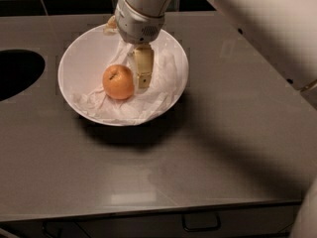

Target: Pick orange from white bowl

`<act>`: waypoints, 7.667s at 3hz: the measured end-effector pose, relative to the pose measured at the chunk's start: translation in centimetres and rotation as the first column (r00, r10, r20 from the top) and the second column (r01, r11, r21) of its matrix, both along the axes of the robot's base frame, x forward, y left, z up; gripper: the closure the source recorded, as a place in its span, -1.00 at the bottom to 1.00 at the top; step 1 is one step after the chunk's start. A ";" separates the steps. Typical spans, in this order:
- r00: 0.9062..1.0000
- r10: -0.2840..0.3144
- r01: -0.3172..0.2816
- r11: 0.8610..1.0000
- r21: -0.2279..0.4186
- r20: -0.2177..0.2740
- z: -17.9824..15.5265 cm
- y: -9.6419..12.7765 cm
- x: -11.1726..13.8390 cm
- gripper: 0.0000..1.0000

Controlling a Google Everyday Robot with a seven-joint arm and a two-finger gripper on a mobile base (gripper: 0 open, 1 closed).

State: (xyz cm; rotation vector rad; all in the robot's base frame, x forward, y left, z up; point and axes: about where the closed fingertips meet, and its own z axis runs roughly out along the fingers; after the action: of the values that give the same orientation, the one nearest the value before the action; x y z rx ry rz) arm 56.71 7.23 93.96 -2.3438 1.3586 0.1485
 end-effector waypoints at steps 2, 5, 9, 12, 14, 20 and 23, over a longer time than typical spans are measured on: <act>0.999 0.024 -0.025 1.000 -0.017 -0.026 -1.0 0.6 0.2 -0.80; 0.998 0.044 -0.045 0.999 -0.018 -0.046 -2.8 1.0 0.7 -0.80; 0.994 0.064 -0.065 0.998 -0.009 -0.086 -4.6 1.6 1.6 -0.80; 0.987 0.087 -0.089 0.996 -0.007 -0.137 -6.2 2.0 1.8 -0.74; 0.985 0.091 -0.094 0.996 -0.012 -0.143 -6.4 2.1 1.8 -0.48; 0.984 0.098 -0.101 0.995 -0.013 -0.151 -6.5 2.3 1.9 1.00; 0.985 0.174 -0.174 0.984 0.033 0.001 -0.7 4.2 0.0 1.00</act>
Offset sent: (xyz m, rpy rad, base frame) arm 0.0017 0.0060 -0.0140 -0.0294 0.0448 0.0387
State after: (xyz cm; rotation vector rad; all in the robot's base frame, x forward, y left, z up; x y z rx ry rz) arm 56.69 11.40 93.27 -2.4333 1.1421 0.2234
